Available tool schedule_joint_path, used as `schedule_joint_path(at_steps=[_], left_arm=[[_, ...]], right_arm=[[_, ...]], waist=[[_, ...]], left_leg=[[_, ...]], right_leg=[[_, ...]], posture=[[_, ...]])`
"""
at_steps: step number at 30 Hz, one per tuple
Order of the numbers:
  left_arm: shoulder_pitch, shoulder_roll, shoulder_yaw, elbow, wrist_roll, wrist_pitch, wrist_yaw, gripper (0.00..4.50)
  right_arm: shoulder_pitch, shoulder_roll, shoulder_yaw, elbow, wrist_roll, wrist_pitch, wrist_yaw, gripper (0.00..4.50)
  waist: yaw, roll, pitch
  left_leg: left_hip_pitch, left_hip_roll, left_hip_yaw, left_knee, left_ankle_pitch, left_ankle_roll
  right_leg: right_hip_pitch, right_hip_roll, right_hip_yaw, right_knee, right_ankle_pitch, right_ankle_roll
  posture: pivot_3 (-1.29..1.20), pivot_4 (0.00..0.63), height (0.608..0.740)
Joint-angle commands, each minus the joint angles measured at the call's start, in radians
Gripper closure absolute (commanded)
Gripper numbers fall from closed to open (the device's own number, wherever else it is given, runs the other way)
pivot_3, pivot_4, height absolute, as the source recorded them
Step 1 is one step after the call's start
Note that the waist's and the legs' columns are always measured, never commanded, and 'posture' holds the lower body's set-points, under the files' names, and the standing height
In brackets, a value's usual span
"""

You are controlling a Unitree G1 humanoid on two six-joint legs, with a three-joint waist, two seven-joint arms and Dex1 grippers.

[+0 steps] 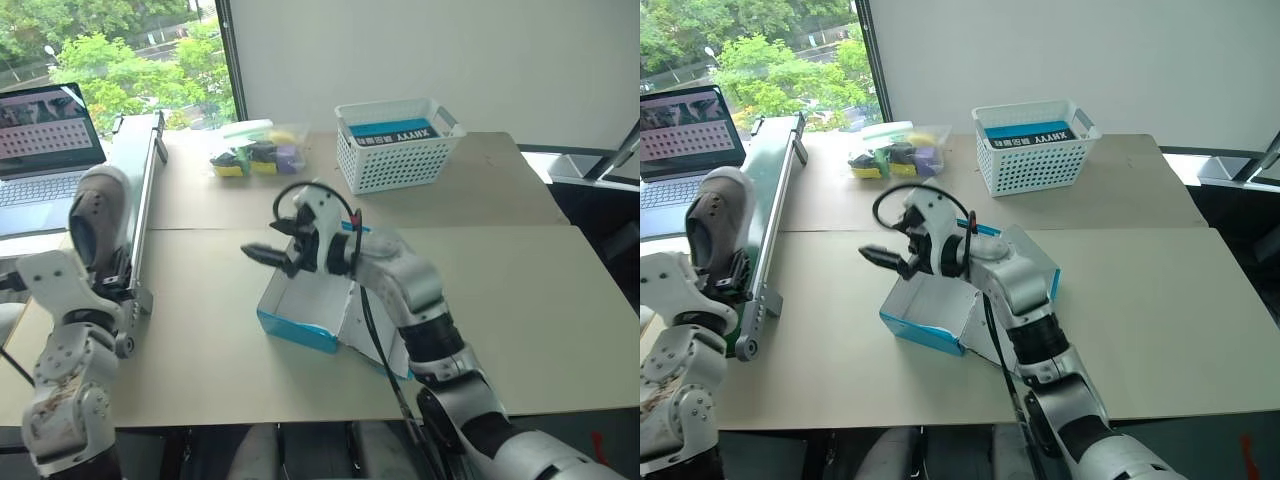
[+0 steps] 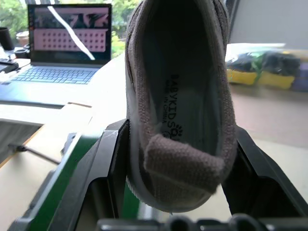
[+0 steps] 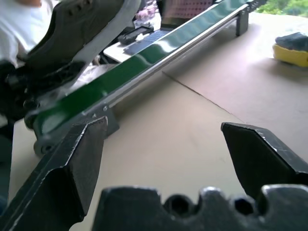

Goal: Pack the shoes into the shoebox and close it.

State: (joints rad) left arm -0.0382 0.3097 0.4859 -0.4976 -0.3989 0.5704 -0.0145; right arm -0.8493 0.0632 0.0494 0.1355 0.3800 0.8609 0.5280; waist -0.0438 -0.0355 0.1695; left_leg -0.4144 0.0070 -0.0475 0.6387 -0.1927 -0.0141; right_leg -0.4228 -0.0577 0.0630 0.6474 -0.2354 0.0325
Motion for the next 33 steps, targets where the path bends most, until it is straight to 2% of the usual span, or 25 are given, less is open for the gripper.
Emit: schedule_joint_path(at_steps=[1,4,7,15,19,23,27,33], left_arm=[[-0.031,-0.051,-0.111,-0.097,-0.065,-0.002,-0.042,2.28],[-0.054,-0.124,-0.177,-0.148,-0.188,0.033,-0.065,2.28],[-0.082,-0.175,-0.255,-0.196,-0.275,0.075,-0.069,2.28],[-0.097,-0.189,-0.373,-0.194,-0.324,0.134,-0.075,2.28],[-0.094,-0.181,-0.352,-0.178,-0.337,0.134,-0.065,2.28],[-0.087,-0.166,-0.324,-0.163,-0.336,0.118,-0.060,2.28],[-0.099,-0.134,-0.223,-0.089,-0.248,0.062,0.009,2.28],[-0.114,-0.120,-0.210,-0.064,-0.196,0.036,0.036,2.28]], right_arm=[[-0.089,0.088,-0.226,0.088,0.211,0.201,-0.093,0.00],[-0.125,0.111,-0.299,0.142,0.299,0.276,-0.140,0.00],[-0.128,0.100,-0.278,0.146,0.323,0.295,-0.143,0.00],[-0.166,0.124,-0.365,0.165,0.415,0.278,-0.218,0.00],[-0.183,0.113,-0.409,0.176,0.460,0.270,-0.249,0.00],[-0.174,0.082,-0.395,0.177,0.445,0.258,-0.253,0.00],[-0.147,0.029,-0.339,0.169,0.388,0.235,-0.232,0.00],[-0.144,0.024,-0.335,0.178,0.399,0.224,-0.230,0.00]], waist=[[0.004,0.000,0.000],[0.008,0.000,0.000],[-0.001,0.000,0.000],[-0.018,0.000,0.000],[-0.017,0.000,0.000],[-0.021,0.001,0.000],[-0.022,0.001,0.000],[-0.019,0.001,0.000]], left_leg=[[0.000,0.001,0.000,0.000,0.000,0.000],[-0.002,0.000,-0.001,0.000,0.000,0.000],[-0.004,-0.001,0.000,0.000,0.000,0.000],[-0.003,0.000,0.001,0.000,0.000,0.001],[-0.003,0.000,0.001,0.000,0.000,0.001],[-0.003,0.000,0.001,0.000,0.000,0.001],[-0.002,0.000,0.001,0.000,0.000,0.001],[-0.003,0.000,0.001,0.000,0.000,0.001]], right_leg=[[0.000,0.000,0.000,0.000,0.000,0.000],[0.000,-0.001,-0.002,-0.002,0.000,0.000],[-0.001,-0.001,-0.002,-0.002,0.000,0.000],[0.000,0.002,0.000,-0.001,0.000,0.001],[0.000,0.002,0.000,-0.002,0.000,0.001],[0.000,0.002,0.000,-0.002,0.000,0.001],[0.000,0.002,0.000,-0.002,0.000,0.001],[0.000,0.003,0.000,-0.003,0.000,0.001]], posture=[[0.00,0.150,0.738],[0.00,0.150,0.738],[0.00,0.150,0.738],[0.00,0.150,0.738],[0.00,0.150,0.738],[0.00,0.150,0.738],[0.00,0.150,0.738],[0.00,0.150,0.738]])
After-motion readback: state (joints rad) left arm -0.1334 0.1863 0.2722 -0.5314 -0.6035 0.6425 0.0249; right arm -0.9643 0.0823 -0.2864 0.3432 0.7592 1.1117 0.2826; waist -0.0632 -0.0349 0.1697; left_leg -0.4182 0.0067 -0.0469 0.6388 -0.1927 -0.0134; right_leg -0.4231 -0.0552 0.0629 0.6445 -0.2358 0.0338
